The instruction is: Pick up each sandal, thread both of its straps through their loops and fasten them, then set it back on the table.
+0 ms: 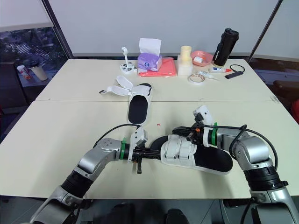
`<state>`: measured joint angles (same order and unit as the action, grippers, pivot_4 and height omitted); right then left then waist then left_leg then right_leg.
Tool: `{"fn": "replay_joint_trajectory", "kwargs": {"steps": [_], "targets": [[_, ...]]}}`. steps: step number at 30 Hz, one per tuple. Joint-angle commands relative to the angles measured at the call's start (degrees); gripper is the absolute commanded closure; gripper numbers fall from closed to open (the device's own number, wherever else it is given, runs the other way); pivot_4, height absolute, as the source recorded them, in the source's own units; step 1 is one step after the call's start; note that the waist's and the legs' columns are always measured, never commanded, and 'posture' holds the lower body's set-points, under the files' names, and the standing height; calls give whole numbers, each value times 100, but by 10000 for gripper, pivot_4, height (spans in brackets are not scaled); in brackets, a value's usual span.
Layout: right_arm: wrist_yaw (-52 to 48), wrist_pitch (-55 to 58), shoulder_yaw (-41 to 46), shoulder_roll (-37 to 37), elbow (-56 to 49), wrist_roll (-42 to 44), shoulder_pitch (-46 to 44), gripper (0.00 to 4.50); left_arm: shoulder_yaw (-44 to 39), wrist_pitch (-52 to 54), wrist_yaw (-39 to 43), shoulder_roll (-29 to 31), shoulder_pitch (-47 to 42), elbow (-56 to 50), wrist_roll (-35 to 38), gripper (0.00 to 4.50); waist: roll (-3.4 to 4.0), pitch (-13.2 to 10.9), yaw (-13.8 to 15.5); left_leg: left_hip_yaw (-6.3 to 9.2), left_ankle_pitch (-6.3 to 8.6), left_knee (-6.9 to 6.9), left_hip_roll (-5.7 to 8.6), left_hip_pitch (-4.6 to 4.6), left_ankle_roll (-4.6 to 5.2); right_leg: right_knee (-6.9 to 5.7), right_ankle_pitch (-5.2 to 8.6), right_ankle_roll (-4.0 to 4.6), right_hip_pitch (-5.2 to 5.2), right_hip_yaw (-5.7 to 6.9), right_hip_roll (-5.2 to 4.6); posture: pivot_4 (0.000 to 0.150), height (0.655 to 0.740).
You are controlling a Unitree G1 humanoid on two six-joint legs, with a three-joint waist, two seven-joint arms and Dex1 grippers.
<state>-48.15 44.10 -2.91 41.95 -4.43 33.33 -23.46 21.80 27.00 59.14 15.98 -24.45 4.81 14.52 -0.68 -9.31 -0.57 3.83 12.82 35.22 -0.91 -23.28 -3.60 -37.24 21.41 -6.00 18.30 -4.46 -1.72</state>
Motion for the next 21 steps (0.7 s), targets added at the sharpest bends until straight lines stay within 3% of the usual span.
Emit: {"fn": "replay_joint_trajectory", "kwargs": {"steps": [1, 3, 6, 9, 13, 21], "targets": [[-62, -346, -178, 207, 117, -583, 17, 44626, 358, 281, -137, 128, 296, 623, -371, 45000, -1, 2, -1, 0, 0, 1, 0, 0, 0, 0, 0, 0, -1, 0, 0, 1500, 7400], [-98, -467, -210, 199, 174, -697, -13, 44626, 351, 277, -137, 124, 287, 640, -369, 45000, -2, 2, 0, 0, 0, 1, 0, 1, 0, 1, -1, -1, -1, 0, 0, 1500, 7400], [-133, -529, -73, 111, 279, -665, -97, 36117, 345, 271, -142, 122, 283, 651, -369, 45000, -3, 3, 2, 1, 0, 2, 0, 2, 0, 0, -1, -2, -2, 0, 0, 1500, 7400], [-75, -532, 209, 13, 310, -557, -167, 20804, 342, 262, -141, 123, 277, 658, -377, 45000, -1, 4, 8, 1, 0, 1, 0, 0, 0, 0, -1, -2, 0, -1, -1, 1500, 7400], [240, 16, 1280, -104, 372, 172, -334, 416, 321, 266, -89, 158, 310, 567, -340, 45000, 0, 3, 14, 1, 0, 1, 0, -2, 0, 0, -1, -2, 1, -1, -1, 1500, 7400], [-132, 1740, 2765, 542, -457, 1794, 745, 416, 126, 819, 208, 99, 268, -100, 349, 45000, 10, -3, -5, 0, 3, -16, -2, -13, 3, 10, 0, 0, 13, 1, 6, 1500, 7400]]}}
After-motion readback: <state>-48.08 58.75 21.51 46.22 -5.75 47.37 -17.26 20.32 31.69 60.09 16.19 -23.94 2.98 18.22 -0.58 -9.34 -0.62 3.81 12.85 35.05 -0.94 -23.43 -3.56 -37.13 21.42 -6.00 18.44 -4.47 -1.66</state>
